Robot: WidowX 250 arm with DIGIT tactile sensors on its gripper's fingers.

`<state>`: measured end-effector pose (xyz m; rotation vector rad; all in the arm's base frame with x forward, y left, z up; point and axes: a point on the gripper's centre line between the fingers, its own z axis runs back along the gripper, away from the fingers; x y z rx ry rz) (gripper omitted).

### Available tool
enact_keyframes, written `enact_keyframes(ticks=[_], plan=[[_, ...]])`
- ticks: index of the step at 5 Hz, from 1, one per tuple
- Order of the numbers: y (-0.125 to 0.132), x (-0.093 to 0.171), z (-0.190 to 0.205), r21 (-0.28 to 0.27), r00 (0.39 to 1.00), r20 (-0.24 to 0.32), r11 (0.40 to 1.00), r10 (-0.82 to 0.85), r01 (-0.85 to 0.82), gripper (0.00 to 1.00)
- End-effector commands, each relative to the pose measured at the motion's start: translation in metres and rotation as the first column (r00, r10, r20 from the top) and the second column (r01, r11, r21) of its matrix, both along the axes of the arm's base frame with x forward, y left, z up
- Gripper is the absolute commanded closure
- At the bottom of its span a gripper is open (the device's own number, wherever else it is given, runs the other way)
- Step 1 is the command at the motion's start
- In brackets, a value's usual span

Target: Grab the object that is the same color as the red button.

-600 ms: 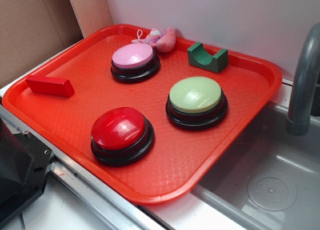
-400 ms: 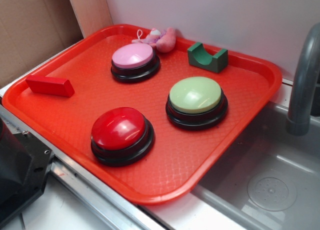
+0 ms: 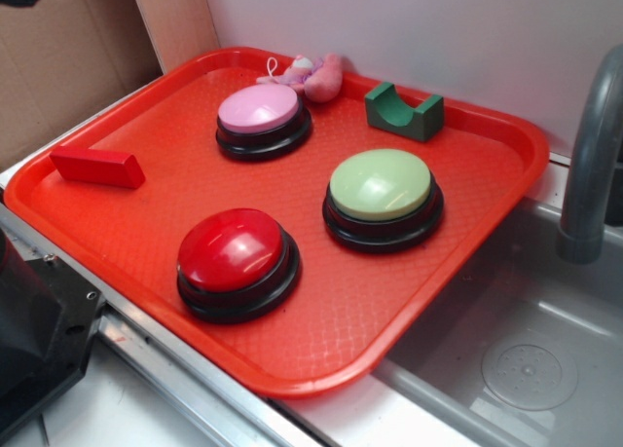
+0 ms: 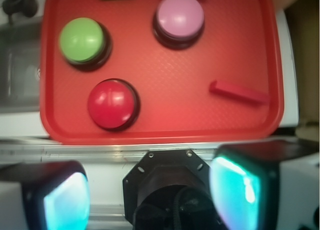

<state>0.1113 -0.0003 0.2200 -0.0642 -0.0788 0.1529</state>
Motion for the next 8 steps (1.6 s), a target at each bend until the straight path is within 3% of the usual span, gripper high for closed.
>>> enact_keyframes(ticks=[1,2,3,4,5,6,7,8], plan=[[0.045,-0.005,-0.039,0.005,0.924,-0.035,0.924,0.382,-0.382,0.0],[0.069,-0.01,-0.061,0.056,0.8,-0.032,0.8,0.599,-0.597,0.0],[0.09,-0.011,-0.084,0.093,0.626,-0.036,0.626,0.779,-0.774,0.0],[0.104,-0.005,-0.102,0.076,0.501,-0.023,0.501,0.865,-0.862,0.0],[0.122,0.006,-0.125,0.06,0.333,-0.02,0.333,0.943,-0.941,0.0],[0.13,0.02,-0.143,0.014,0.21,-0.018,0.211,0.977,-0.977,0.0],[0.136,0.035,-0.16,0.033,0.179,0.003,0.178,0.984,-0.983,0.0],[0.141,0.045,-0.18,-0.005,0.187,0.002,0.187,0.982,-0.982,0.0]])
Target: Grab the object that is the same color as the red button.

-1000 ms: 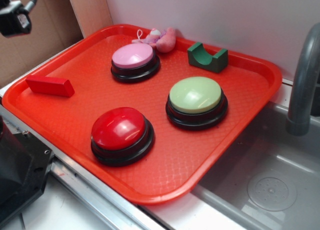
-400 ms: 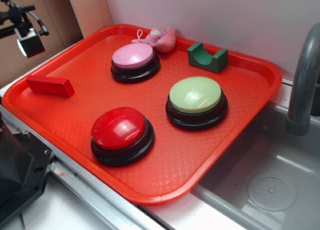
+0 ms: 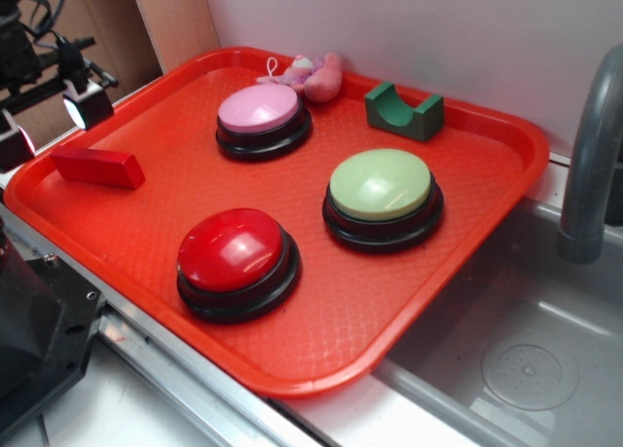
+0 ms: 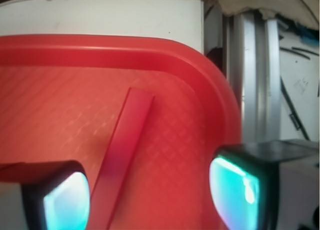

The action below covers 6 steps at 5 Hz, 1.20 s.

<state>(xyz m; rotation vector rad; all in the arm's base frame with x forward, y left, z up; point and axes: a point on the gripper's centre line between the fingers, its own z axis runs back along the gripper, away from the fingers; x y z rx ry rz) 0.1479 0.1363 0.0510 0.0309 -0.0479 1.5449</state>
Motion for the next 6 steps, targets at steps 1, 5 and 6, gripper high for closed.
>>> enact_keyframes(ticks=[1,5,6], plan=[[0.002,0.013,-0.022,0.027,0.997,0.069,0.999,-0.034,0.033,0.0],[-0.002,0.008,-0.002,0.078,0.983,0.138,0.991,-0.121,0.111,1.0],[0.002,0.004,0.029,-0.002,0.941,0.118,0.947,-0.318,0.321,1.0]])
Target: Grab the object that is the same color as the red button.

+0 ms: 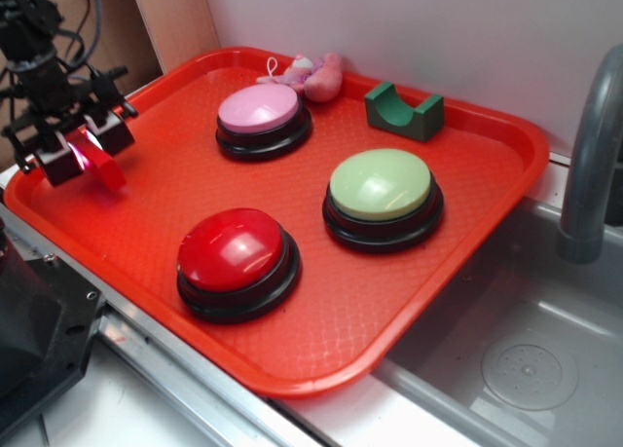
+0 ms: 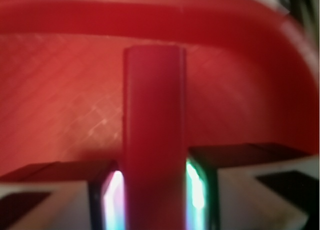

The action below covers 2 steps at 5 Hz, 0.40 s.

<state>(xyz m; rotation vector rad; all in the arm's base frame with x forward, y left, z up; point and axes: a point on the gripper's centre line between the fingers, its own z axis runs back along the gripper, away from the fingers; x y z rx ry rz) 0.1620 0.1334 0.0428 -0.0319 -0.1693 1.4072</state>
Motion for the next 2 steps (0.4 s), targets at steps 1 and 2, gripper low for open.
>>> enact_keyframes(ticks=[1,2], plan=[[-0.002,-0.009,0.066,-0.039,0.927,0.02,0.926,-0.375,0.376,1.0],[-0.034,0.009,0.105,0.059,0.82,0.004,0.818,-0.573,0.572,1.0]])
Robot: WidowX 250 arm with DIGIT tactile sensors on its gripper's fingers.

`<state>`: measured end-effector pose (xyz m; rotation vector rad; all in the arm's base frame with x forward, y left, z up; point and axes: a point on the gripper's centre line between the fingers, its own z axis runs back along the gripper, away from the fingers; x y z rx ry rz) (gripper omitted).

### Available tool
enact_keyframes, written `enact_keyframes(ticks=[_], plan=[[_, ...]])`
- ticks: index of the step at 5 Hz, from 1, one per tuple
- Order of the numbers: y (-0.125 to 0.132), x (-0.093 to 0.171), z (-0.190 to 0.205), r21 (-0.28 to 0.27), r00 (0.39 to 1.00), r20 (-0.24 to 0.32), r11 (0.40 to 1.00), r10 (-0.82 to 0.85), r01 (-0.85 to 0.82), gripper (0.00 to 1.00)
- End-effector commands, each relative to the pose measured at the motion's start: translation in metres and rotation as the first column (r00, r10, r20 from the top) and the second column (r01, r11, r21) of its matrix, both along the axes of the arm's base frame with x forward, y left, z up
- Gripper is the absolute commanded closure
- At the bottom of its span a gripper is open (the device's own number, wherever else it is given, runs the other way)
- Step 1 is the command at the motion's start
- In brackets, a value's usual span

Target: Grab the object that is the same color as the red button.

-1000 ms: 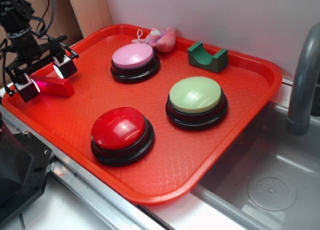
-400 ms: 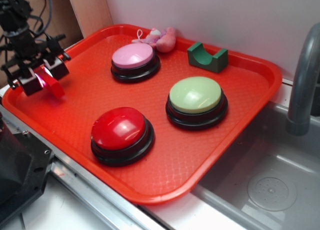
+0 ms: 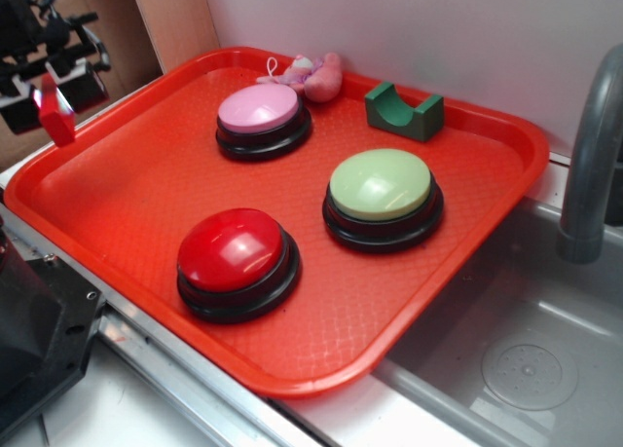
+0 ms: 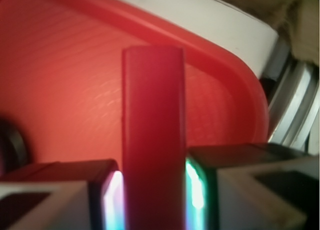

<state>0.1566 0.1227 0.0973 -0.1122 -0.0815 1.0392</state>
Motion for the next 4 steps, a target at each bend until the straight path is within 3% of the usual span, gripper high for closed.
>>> enact_keyframes(ticks=[1,2,4], plan=[[-0.055,0.027,0.066,0.167,0.924,0.067,0.917,-0.378,0.363,1.0],[-0.082,0.039,0.074,0.188,0.875,0.065,0.867,-0.48,0.461,1.0],[-0.108,0.061,0.069,0.206,0.826,0.039,0.813,-0.562,0.544,1.0]])
